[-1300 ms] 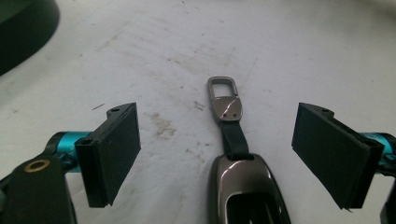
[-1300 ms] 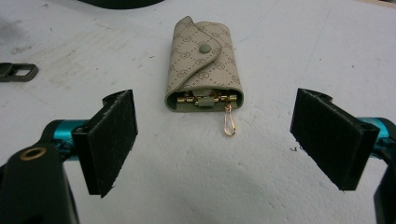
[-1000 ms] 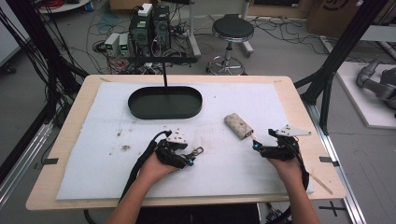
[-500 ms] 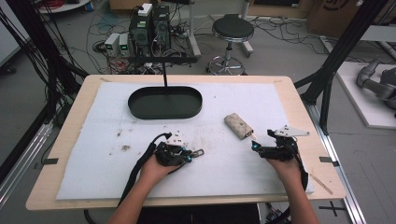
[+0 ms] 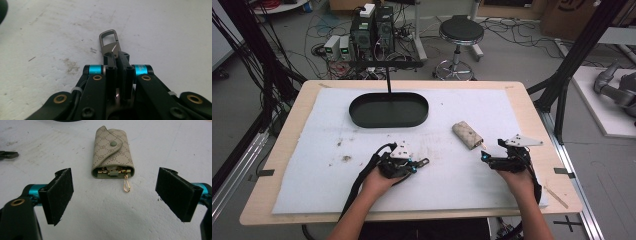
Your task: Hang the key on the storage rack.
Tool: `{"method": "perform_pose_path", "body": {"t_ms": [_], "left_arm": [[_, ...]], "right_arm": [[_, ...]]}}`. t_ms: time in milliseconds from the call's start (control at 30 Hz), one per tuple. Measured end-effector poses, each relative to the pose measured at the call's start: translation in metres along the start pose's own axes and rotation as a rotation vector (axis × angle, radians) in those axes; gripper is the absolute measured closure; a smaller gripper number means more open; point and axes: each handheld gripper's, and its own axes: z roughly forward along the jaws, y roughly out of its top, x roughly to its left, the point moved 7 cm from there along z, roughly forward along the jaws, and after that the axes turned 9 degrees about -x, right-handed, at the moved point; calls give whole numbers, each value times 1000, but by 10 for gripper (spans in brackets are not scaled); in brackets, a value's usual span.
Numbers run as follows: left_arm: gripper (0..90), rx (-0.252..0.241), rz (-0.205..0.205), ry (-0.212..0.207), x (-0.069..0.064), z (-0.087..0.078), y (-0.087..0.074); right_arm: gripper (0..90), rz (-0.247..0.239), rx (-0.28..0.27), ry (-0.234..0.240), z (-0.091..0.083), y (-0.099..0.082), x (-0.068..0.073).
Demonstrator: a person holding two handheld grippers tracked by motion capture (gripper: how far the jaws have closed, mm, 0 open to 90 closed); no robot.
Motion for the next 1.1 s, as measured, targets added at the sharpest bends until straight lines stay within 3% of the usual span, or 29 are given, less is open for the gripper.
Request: {"method": "perform_pose_path", "body": {"t_ms": [200, 400, 967, 1100], "left_arm": [[860, -94, -39, 13, 6, -19, 13], [859, -182, -55, 52, 23, -46, 33], [858, -265, -53, 162, 76, -105, 81], [858, -282, -52, 203, 96, -118, 93]], "right_arm": [[152, 4, 2, 3, 0, 0, 1], [152, -1, 1, 6, 1, 0, 3], [152, -5, 11, 18, 4, -1, 7], [152, -3, 13, 18, 4, -1, 7]]}}
